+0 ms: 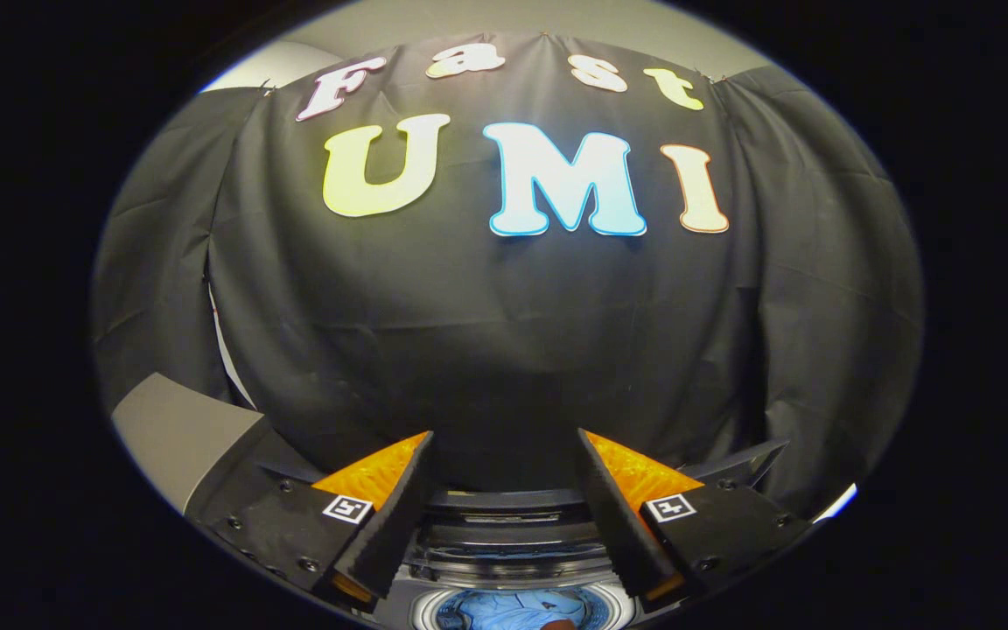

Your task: Put the clothes into the washing machine and then close the washing machine lid.

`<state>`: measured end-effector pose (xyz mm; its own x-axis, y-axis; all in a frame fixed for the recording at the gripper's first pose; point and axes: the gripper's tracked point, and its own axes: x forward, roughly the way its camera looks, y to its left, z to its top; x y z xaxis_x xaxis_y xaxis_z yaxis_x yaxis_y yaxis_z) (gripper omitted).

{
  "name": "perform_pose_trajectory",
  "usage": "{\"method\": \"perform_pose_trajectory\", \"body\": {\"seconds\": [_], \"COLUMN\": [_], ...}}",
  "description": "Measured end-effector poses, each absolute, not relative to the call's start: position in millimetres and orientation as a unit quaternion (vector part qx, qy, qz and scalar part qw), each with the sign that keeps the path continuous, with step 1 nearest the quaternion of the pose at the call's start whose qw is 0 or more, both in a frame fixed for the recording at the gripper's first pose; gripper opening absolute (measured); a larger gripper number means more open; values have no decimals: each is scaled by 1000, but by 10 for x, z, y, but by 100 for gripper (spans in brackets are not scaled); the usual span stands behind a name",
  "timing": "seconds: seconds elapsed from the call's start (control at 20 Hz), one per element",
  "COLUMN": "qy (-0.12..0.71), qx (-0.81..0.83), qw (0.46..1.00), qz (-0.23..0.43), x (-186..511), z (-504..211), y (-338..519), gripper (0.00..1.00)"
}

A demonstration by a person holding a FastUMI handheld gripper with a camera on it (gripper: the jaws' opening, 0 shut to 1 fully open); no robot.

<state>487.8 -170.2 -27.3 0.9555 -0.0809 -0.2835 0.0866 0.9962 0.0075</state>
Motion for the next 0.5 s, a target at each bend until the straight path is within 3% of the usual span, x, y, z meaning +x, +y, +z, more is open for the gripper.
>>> {"method": "perform_pose_trajectory", "body": {"seconds": [0.5], "qy": [108], "qx": [8], "qw": [993], "qz": [-39], "x": [4575], "z": [-276], "y": [-1666], "gripper": [97]}}
